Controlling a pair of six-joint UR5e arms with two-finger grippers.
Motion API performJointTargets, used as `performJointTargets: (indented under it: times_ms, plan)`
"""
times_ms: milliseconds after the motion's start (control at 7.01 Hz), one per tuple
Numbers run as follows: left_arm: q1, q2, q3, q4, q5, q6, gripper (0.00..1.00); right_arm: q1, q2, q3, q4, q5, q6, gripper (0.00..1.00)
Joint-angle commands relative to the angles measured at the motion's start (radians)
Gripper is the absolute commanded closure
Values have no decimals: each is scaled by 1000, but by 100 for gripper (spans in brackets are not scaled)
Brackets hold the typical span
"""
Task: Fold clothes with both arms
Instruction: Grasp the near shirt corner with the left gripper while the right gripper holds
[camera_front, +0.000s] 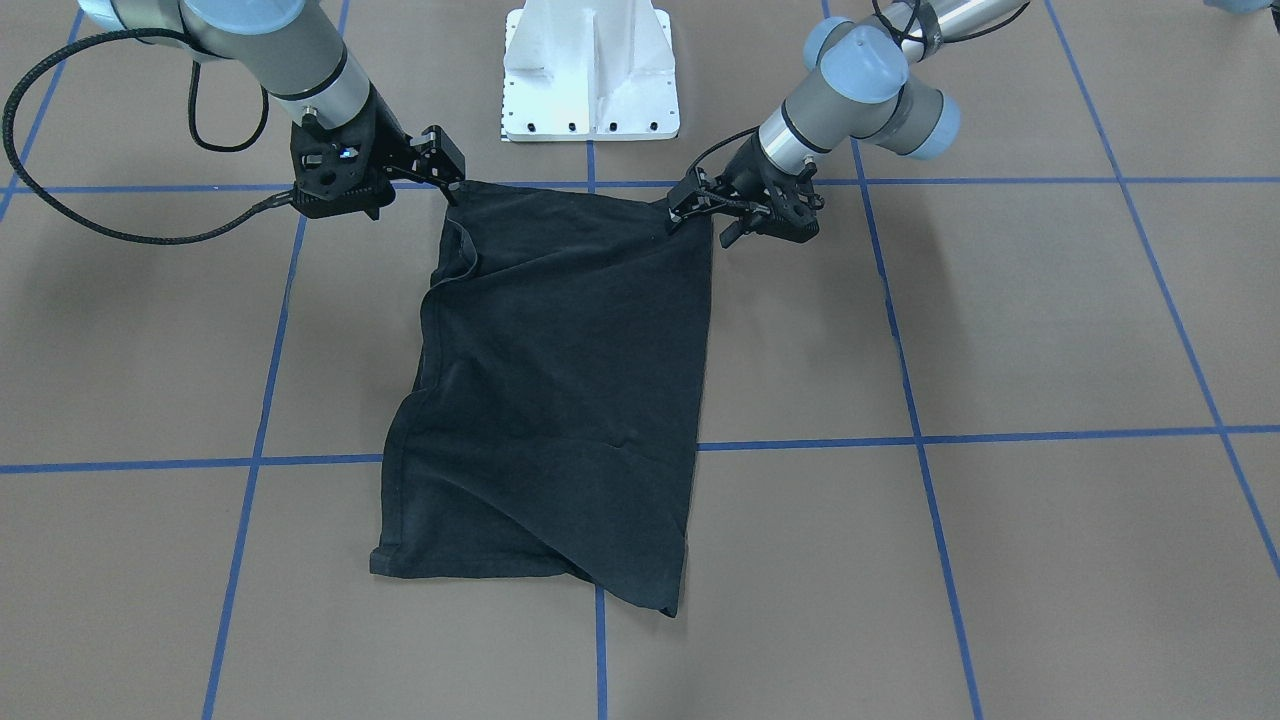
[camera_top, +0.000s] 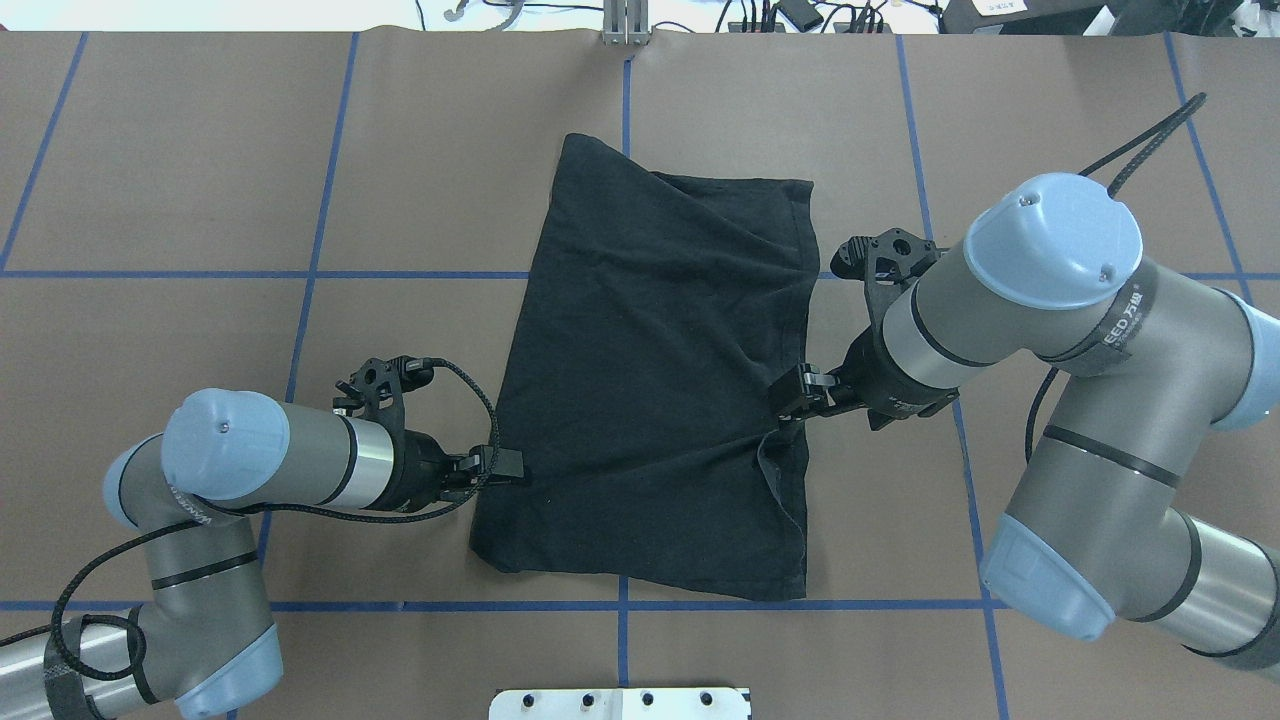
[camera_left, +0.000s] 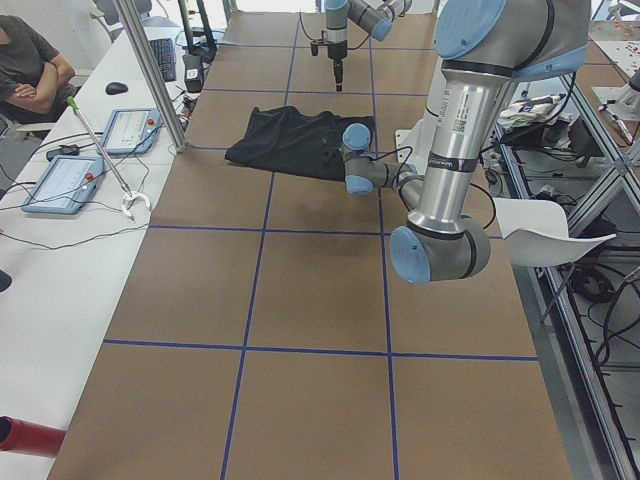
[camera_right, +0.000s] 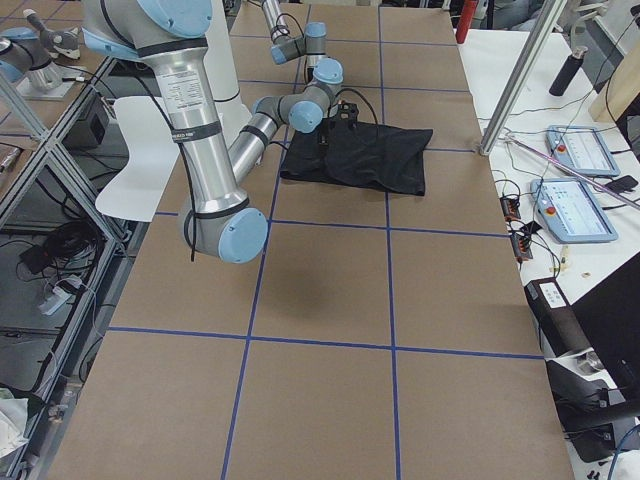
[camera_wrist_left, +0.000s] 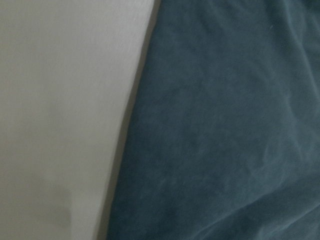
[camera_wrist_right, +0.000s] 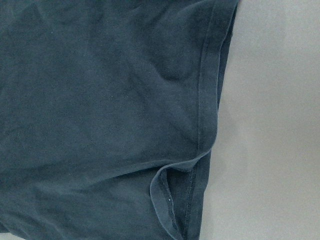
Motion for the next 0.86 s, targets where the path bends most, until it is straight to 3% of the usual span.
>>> performJointTargets:
  times_ms: [0,571,713]
  plan:
    - [12,13,-7,2,-1,-1,1,4,0,0,0,7,0,0]
    - [52,10,-4,13,2,-30,5,21,0,0,0,28,0,0]
    - [55,6,-2,18,1,-31,16,24,0,0,0,28,-1,0]
